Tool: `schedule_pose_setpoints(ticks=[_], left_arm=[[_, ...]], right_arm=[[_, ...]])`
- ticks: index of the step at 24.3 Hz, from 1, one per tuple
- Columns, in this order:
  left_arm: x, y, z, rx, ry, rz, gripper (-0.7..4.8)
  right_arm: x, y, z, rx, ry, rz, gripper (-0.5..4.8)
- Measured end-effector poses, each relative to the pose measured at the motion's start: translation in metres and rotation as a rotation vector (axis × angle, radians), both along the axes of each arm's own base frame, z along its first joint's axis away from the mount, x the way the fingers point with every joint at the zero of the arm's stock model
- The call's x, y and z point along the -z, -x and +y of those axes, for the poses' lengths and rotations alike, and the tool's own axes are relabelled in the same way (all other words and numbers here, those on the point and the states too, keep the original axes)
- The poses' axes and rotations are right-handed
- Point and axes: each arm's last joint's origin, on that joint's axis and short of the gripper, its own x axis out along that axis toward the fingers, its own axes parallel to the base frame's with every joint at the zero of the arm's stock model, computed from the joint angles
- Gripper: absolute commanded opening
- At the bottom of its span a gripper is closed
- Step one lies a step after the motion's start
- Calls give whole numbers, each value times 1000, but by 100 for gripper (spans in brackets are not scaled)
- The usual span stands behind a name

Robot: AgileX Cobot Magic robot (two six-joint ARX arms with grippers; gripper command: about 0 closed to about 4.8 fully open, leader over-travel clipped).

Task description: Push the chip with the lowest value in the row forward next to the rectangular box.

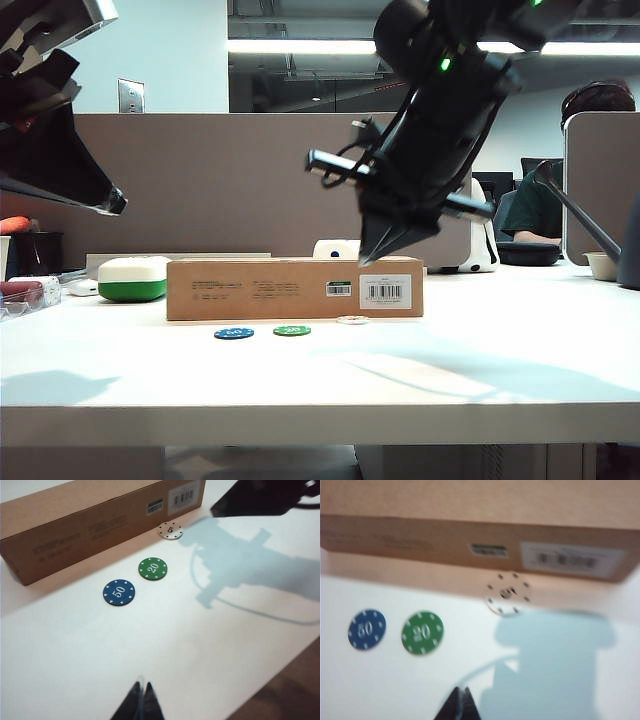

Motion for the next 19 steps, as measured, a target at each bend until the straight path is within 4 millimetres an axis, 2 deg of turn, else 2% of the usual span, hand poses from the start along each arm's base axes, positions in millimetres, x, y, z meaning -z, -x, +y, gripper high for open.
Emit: schedule_pose_setpoints(ticks=[3, 6, 11, 13, 16, 19], left_arm=[[0, 0, 0, -1, 0, 0, -5], [0, 0, 0, -1, 0, 0, -5], [0, 0, 0, 0, 0, 0, -5], [0, 0, 0, -1, 0, 0, -5], [0, 0, 0, -1, 0, 0, -5], [0, 0, 0, -1, 0, 0, -5]], right_arm=[[-11, 9, -6, 9, 27, 13, -6], [-32, 27, -19, 17, 62, 37, -6], [-62, 57, -23, 4, 113, -27, -6], [-74, 75, -24, -3, 130, -71, -6], [-97, 129, -29, -34, 122, -211, -6], [-105, 162, -32, -43, 115, -311, -6]])
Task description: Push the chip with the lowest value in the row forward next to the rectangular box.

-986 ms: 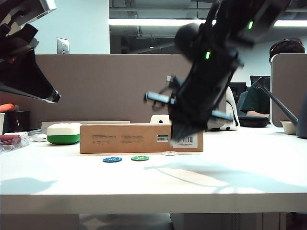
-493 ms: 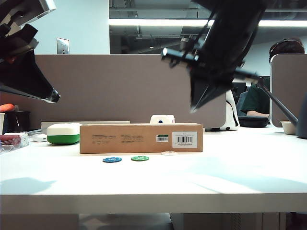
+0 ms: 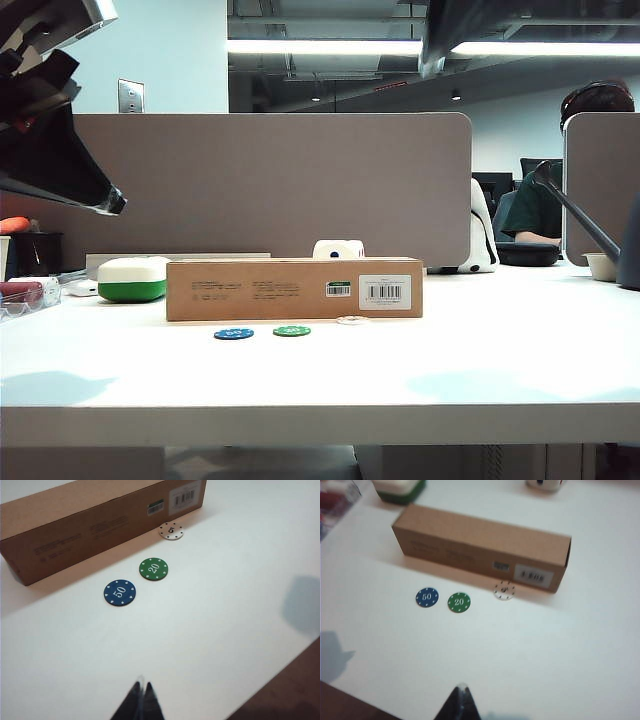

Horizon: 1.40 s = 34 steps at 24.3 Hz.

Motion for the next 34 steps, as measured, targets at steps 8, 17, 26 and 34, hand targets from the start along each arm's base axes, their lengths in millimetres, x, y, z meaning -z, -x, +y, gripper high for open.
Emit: schedule_pose_setpoints(ticks=[8, 17, 26, 34], left_arm=[[-7, 4, 3, -2, 24, -40, -5], [-26, 6, 37, -188, 78, -165, -5], [-46, 27, 49, -224, 143, -319, -5], [-60, 45, 62, -278, 186, -451, -5]], right_arm=[[0, 76, -19, -121, -87, -77, -6], [-6, 117, -38, -353, -168, -80, -6], [-4, 118, -36, -360, -150, -75, -6], [-4, 118, -36, -360, -147, -75, -6]])
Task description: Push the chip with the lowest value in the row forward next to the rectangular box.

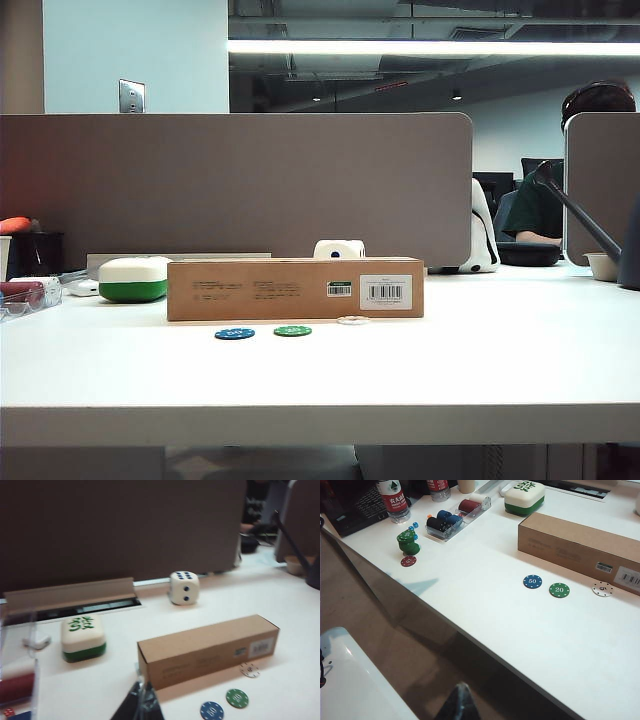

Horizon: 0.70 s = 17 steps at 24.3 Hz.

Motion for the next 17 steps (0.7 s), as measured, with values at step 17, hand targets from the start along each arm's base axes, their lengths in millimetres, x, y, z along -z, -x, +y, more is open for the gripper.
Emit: schedule_pose_setpoints(ticks=[17], left_arm=[[-11, 25, 14, -118, -70, -180, -5]], right_arm=[[0, 0, 0, 0, 1, 0, -6]])
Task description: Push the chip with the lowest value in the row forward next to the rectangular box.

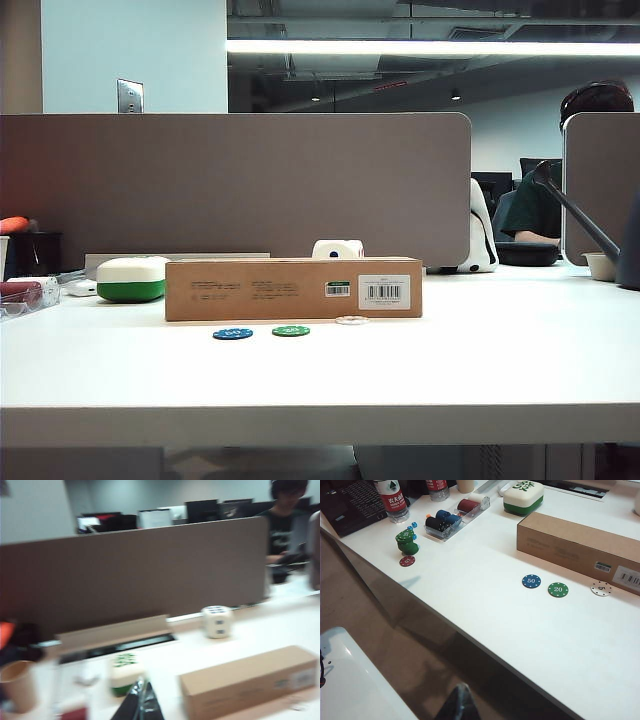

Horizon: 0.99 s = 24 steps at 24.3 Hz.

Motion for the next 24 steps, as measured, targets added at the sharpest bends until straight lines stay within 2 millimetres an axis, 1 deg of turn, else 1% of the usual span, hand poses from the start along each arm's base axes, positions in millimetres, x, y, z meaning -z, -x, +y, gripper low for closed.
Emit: schedule_pose_setpoints(ticks=[3, 4, 6, 9, 11, 13, 15, 20, 22, 24], left_arm=[[2, 1, 4, -80, -8, -9, -5], [6, -1, 5, -107, -5, -4, -5], [20, -4, 8, -149, -7, 28, -5], [47, -9, 10, -181, 13, 102, -5], [62, -10, 12, -190, 50, 135, -5], [82, -13, 12, -161, 119, 133, -5], [91, -15, 13, -138, 124, 143, -5], [103, -17, 14, -141, 129, 115, -5], [112, -19, 14, -144, 127, 155, -5], [113, -19, 14, -145, 126, 166, -5]], right_arm=[[0, 0, 0, 0, 0, 0, -6], [0, 0, 0, -1, 0, 0, -6], [0, 0, 0, 0, 0, 0, -6], [0, 0, 0, 0, 0, 0, -6], [0, 0, 0, 0, 0, 0, -6], [0, 0, 0, 0, 0, 0, -6], [0, 0, 0, 0, 0, 0, -6], [0, 0, 0, 0, 0, 0, -6], [0, 0, 0, -1, 0, 0, -6], [0, 0, 0, 0, 0, 0, -6]])
